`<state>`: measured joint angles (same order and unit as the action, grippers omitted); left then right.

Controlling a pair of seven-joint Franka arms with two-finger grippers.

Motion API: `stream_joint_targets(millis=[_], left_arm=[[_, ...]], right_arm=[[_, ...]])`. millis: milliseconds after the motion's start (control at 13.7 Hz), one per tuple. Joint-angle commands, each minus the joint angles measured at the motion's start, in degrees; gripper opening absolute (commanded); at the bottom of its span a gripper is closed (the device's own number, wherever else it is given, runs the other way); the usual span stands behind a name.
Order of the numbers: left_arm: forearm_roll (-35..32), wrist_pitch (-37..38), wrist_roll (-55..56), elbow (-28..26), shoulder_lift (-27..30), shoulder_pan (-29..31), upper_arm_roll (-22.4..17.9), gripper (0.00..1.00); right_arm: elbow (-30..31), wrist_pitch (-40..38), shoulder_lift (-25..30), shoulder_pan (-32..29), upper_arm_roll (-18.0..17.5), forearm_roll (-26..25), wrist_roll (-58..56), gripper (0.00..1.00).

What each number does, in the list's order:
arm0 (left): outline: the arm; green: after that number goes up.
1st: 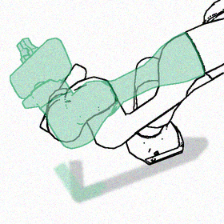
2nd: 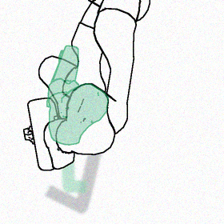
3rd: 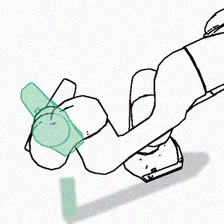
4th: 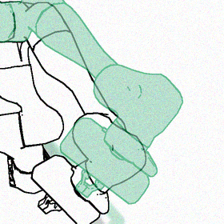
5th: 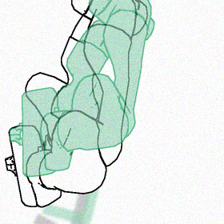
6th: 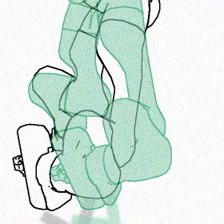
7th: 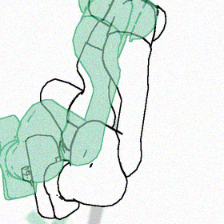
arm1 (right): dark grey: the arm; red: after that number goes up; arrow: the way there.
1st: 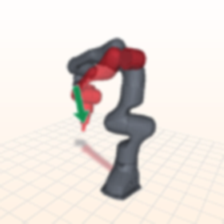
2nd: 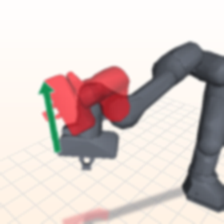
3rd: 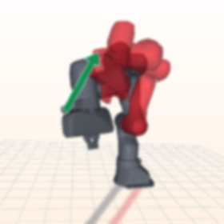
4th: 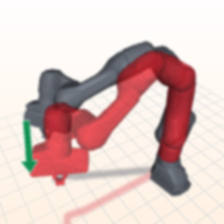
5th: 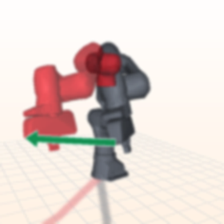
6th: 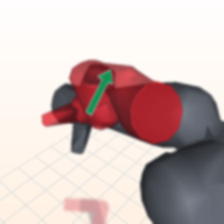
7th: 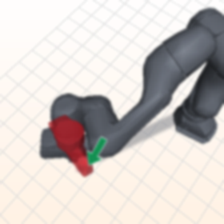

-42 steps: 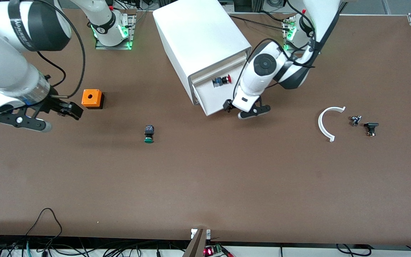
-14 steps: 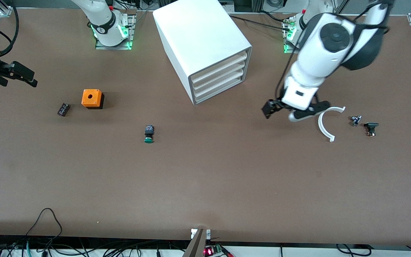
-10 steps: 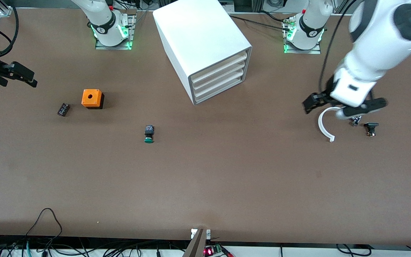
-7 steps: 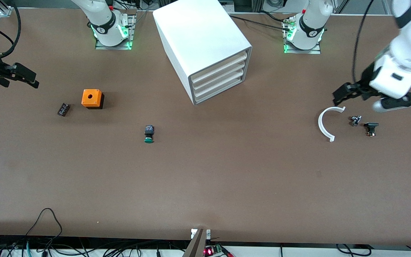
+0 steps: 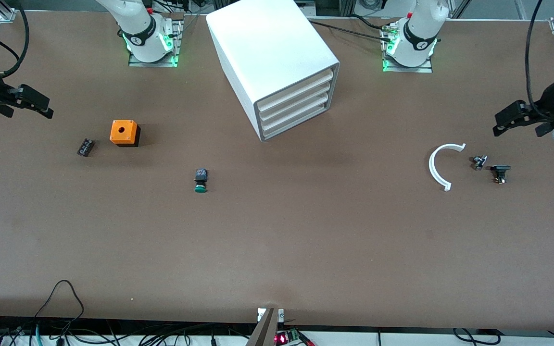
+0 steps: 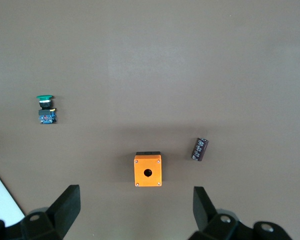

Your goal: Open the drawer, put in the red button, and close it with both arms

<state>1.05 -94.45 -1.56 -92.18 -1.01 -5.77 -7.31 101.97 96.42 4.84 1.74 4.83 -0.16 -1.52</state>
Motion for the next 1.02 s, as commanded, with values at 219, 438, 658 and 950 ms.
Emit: stream_joint_targets(millis=[219,438,658,950], left_arm=[[-0.35,3.04,-2.13,0.95,1.54,-0.47,-0.42,1.0],[-0.26,4.8,-2.22,1.22,1.27,-0.56,-0.07,1.0],[0.18,4.8,-2.22,1.57,1.27,-0.56,0.1,1.0],[0.26,4.8,-2.22,2.1,0.92,-0.56,-0.34,1.0]], right_arm=[[-0.11,-0.97,0.08,0.11,0.18,0.08,-0.59,1.0],[0.07,-0.62,0.17,0.11,0.18,0.08,-0.59,1.0],[0.94,0.34,0.61,0.2,0.18,0.08,-0.41,1.0],[4.72,1.32,3.5,0.11,0.18,-0.1,-0.59,1.0]])
